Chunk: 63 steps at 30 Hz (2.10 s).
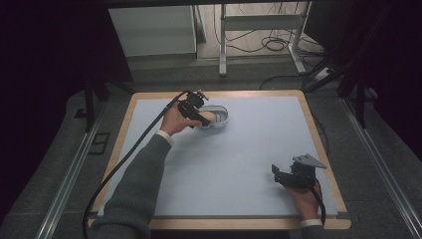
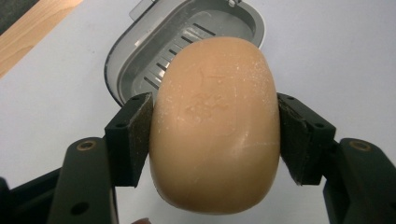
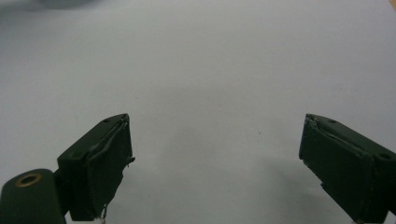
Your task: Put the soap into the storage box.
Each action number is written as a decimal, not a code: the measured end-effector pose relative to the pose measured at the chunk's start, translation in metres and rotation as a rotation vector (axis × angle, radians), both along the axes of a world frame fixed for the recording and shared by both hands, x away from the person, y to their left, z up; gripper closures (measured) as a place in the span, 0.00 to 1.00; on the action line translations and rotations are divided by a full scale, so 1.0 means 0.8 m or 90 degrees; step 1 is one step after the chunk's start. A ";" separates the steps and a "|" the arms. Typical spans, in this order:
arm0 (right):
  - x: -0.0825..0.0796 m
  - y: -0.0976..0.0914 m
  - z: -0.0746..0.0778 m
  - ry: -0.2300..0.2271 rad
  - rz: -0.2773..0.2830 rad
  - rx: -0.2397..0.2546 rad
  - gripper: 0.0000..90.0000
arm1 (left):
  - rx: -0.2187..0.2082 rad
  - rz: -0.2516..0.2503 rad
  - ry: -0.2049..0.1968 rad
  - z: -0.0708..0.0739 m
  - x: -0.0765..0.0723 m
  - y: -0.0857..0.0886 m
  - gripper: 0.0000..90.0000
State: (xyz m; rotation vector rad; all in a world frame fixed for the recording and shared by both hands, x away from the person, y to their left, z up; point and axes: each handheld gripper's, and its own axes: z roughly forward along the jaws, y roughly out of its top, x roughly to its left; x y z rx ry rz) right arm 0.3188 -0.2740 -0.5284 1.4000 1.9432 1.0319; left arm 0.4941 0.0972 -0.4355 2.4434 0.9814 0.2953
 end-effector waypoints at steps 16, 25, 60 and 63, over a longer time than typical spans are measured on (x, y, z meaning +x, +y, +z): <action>0.000 0.000 0.000 0.000 -0.001 0.000 0.11 | 0.002 -0.010 -0.001 0.005 0.021 -0.012 0.38; 0.000 0.000 0.000 0.000 -0.004 0.000 0.11 | 0.004 -0.021 0.007 -0.006 0.038 -0.021 0.38; 0.000 0.000 0.000 -0.001 -0.004 -0.002 0.11 | -0.016 -0.043 -0.025 0.016 -0.002 -0.002 0.25; 0.000 0.000 0.000 -0.001 -0.005 -0.003 0.11 | -0.031 -0.036 -0.036 0.023 -0.022 0.011 0.25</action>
